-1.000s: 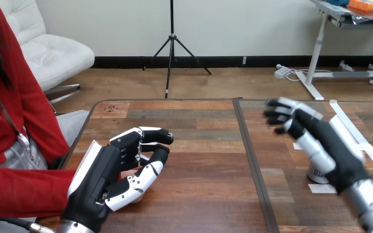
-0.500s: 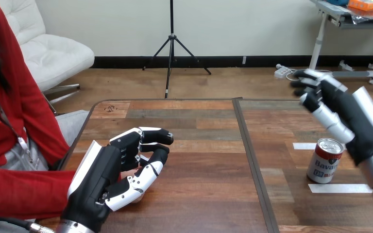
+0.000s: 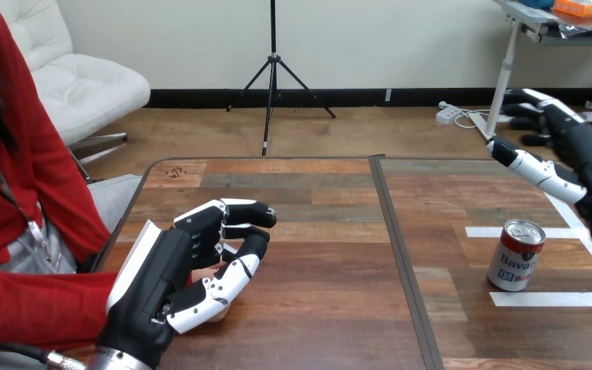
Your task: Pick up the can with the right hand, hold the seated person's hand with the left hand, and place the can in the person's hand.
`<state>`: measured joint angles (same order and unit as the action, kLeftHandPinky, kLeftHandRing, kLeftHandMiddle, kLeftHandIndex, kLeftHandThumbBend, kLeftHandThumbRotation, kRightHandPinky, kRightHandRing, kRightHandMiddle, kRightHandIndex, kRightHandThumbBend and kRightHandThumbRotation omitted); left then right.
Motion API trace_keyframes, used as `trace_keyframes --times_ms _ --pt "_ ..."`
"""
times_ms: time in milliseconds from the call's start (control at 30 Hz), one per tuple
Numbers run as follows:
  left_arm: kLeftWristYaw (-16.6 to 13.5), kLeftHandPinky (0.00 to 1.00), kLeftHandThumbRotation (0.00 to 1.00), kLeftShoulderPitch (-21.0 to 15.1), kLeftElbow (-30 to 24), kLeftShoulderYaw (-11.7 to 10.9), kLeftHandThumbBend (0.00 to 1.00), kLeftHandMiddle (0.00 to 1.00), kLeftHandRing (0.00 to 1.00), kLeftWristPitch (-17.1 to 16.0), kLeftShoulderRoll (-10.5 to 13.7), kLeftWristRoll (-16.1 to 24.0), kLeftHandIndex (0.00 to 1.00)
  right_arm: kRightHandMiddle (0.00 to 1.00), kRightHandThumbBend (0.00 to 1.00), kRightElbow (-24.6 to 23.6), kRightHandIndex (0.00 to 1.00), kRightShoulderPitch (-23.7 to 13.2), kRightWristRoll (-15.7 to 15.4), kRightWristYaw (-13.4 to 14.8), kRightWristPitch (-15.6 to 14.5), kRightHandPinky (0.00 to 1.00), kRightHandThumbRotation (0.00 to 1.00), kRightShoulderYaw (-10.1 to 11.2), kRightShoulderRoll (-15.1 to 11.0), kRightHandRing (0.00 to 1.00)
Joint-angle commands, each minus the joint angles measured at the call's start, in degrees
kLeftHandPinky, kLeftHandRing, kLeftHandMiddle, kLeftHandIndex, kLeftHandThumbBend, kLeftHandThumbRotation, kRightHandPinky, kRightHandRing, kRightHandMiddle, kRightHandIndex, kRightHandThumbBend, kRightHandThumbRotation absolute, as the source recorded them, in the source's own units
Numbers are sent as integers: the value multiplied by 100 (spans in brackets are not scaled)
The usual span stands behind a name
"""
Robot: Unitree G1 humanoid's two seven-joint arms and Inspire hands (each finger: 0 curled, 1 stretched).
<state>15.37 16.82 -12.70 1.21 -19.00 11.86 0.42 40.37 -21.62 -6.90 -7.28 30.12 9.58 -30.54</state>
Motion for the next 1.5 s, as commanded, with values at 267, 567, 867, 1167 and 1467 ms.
trace_keyframes --times_ms 267,567,867,1167,1467 --pt "-13 44 35 -255 -277 -4 20 70 66 -94 40 2 66 89 100 840 89 -753 -335 309 12 91 41 -142 -284 91" --pt "-13 44 35 -230 -327 -3 21 70 66 -44 42 -1 66 91 100 1186 89 -883 -531 402 -96 86 30 -251 -329 90" --pt "5 45 34 -243 -290 -6 19 71 67 -102 38 -46 66 90 100 1427 92 -907 -728 478 -203 81 24 -431 -360 88" --pt "32 44 32 -250 -294 -11 17 70 66 -86 41 -93 66 91 100 1618 93 -923 -972 539 -424 79 23 -667 -405 88" --pt "59 44 29 -273 -323 -53 22 70 65 -14 89 -81 65 91 100 2194 94 -1024 -1142 465 -636 79 32 -979 -321 88"
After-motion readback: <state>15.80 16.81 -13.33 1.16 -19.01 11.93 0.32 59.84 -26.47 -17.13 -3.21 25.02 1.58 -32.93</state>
